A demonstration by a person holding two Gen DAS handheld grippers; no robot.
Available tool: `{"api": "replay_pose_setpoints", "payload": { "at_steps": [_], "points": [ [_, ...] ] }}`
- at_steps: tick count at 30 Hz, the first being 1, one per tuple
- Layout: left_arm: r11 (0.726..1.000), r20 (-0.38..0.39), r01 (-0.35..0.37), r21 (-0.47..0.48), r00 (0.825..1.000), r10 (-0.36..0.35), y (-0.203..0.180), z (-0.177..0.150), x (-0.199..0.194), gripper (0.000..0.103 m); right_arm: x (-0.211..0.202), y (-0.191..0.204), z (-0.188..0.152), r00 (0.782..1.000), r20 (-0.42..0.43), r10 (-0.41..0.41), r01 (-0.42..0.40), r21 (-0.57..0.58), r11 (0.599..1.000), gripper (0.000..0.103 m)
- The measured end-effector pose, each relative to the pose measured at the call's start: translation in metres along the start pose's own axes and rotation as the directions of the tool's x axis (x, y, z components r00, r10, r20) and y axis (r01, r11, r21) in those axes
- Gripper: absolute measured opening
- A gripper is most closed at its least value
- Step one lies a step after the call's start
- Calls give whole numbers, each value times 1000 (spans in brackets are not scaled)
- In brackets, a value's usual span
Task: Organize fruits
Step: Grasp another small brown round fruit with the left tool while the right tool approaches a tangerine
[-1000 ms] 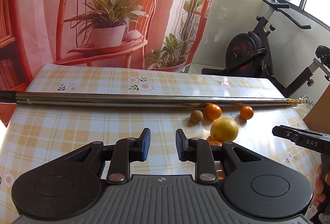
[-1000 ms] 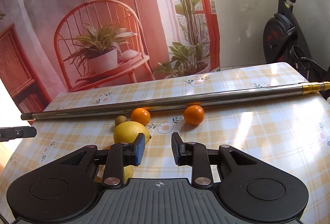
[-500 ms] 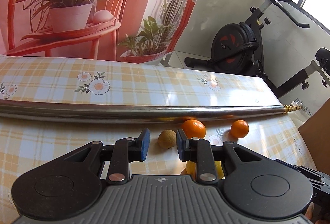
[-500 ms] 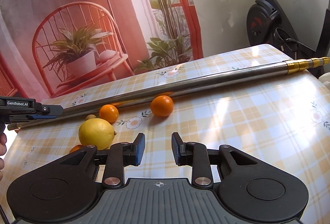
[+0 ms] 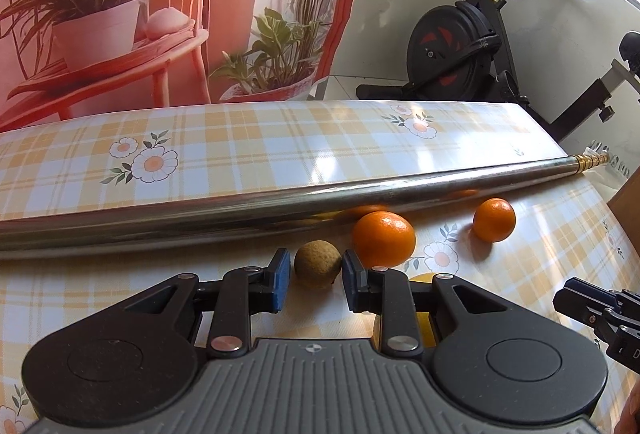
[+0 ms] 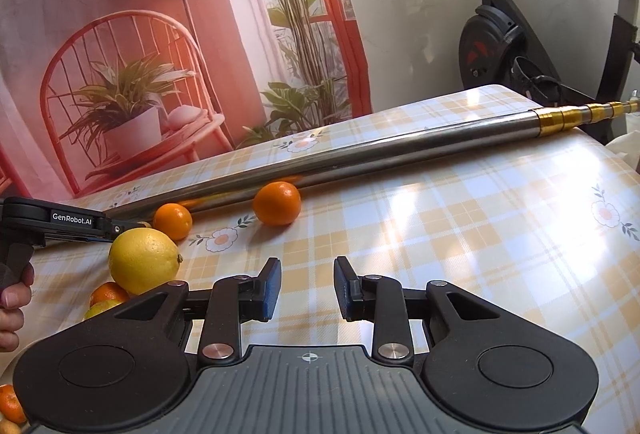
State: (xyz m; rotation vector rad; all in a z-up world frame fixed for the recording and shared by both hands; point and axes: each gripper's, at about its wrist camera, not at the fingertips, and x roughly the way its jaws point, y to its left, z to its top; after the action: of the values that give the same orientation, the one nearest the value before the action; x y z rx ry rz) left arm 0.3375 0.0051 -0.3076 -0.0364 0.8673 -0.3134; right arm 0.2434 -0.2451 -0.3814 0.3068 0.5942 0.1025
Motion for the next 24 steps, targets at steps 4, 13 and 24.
{"api": "replay_pose_setpoints", "payload": {
  "at_steps": [4, 13, 24],
  "points": [
    [1000, -14, 9, 0, 1000, -9, -1, 1, 5, 27, 0, 1, 0, 1000, 1, 5, -5, -4, 1000, 28],
    [999, 30, -49, -18, 998, 50, 4, -8, -26, 27, 3, 1, 2, 1000, 30, -7, 8, -19, 1000, 30],
    [920, 109, -241, -310, 952, 286, 40, -49, -117, 27, 28, 1, 16, 989, 149, -20, 28, -53, 998, 31]
  ]
}}
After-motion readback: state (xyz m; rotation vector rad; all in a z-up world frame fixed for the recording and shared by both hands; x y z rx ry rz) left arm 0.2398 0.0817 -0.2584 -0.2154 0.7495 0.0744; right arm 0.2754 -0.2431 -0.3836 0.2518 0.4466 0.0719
